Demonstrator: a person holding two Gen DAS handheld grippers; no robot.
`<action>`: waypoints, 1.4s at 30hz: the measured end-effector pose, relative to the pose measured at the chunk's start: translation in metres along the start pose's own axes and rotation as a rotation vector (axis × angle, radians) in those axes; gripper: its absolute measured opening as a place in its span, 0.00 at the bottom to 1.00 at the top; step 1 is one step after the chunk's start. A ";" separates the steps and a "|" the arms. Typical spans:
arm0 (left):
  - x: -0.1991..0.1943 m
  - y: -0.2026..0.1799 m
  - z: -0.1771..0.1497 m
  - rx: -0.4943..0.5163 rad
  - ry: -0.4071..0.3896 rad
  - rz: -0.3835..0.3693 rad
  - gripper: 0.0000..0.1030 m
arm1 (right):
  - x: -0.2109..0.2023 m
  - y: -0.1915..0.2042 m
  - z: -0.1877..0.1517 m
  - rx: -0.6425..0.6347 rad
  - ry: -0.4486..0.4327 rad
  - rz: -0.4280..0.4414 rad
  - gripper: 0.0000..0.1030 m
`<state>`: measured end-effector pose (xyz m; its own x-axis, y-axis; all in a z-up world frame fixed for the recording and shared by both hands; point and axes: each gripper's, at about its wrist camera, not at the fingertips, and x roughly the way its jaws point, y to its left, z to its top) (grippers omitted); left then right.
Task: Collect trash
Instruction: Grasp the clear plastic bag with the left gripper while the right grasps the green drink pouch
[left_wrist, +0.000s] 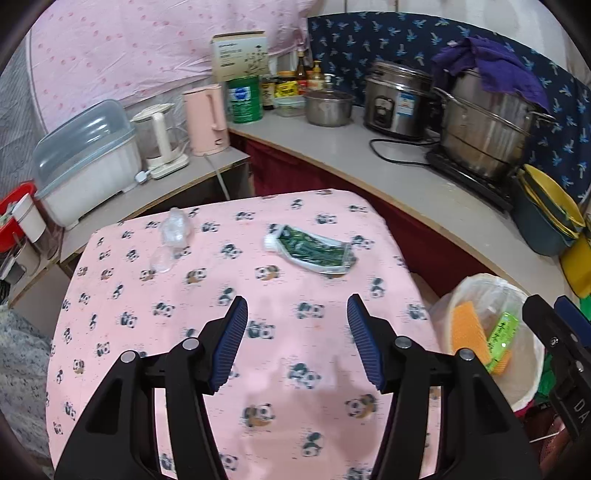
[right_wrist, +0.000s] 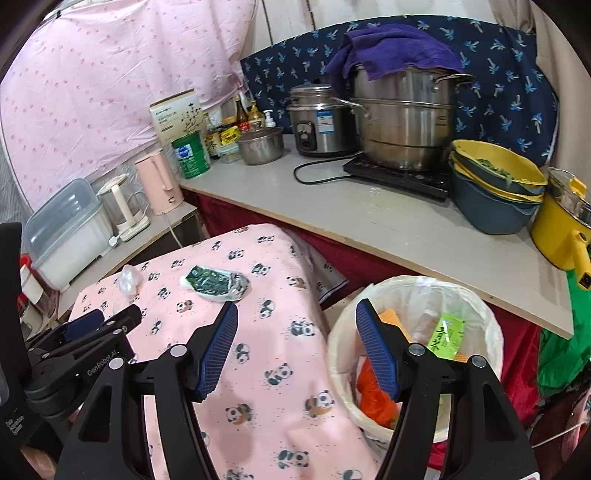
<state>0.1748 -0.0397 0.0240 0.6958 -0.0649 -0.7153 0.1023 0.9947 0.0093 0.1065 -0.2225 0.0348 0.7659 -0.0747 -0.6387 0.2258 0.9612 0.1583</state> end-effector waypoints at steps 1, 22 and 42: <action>0.003 0.009 0.000 -0.010 0.004 0.008 0.52 | 0.003 0.004 0.000 -0.003 0.007 0.006 0.62; 0.109 0.141 0.026 -0.096 0.068 0.149 0.59 | 0.157 0.083 0.007 -0.015 0.129 0.021 0.61; 0.275 0.207 0.070 -0.122 0.149 0.189 0.44 | 0.280 0.109 0.005 -0.016 0.173 -0.023 0.23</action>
<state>0.4368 0.1431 -0.1221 0.5815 0.1261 -0.8037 -0.1118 0.9909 0.0746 0.3484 -0.1404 -0.1227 0.6455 -0.0515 -0.7621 0.2317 0.9639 0.1311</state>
